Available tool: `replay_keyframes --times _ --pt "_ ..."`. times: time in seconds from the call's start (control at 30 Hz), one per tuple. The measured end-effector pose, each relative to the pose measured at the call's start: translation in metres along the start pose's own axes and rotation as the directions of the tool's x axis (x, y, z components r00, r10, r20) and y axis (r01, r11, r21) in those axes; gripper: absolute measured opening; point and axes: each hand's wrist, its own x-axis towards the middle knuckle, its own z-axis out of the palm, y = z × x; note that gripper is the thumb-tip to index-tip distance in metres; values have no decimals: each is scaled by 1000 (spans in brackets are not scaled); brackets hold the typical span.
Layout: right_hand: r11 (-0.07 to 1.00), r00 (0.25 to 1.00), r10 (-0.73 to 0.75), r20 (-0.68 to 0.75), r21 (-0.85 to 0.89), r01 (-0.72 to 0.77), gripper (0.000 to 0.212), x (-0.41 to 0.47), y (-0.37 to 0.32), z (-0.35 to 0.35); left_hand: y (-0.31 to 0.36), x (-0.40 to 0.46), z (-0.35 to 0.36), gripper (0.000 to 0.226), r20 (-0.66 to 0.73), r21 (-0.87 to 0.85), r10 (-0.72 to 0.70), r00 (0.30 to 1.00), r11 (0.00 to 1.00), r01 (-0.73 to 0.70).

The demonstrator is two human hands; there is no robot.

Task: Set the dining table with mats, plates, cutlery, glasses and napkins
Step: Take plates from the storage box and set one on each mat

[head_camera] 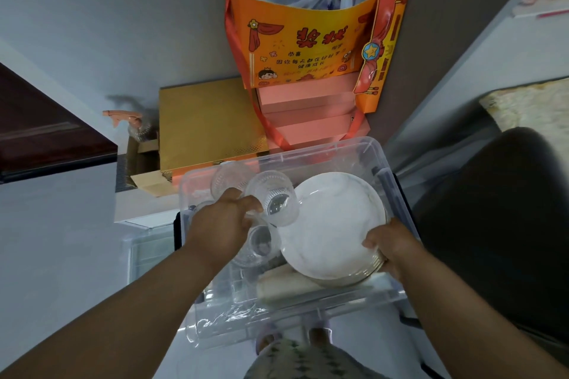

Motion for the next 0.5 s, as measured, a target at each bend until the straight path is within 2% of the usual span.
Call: replay_keyframes --times 0.1,0.23,0.4,0.5 --pt "999 1000 -4 -27 43 5 54 -11 9 -5 3 3 -3 26 10 -32 -48 999 998 48" --pt "990 999 -44 -5 131 44 42 -25 18 -16 5 6 -7 26 34 -88 -81 996 993 83" --pt "982 997 -73 -29 174 77 49 -40 20 -28 3 13 -16 28 91 -143 -113 989 982 125" --pt "967 994 -112 4 230 108 43 -51 19 -40 0 14 -18 28 114 -156 -126 985 977 143"
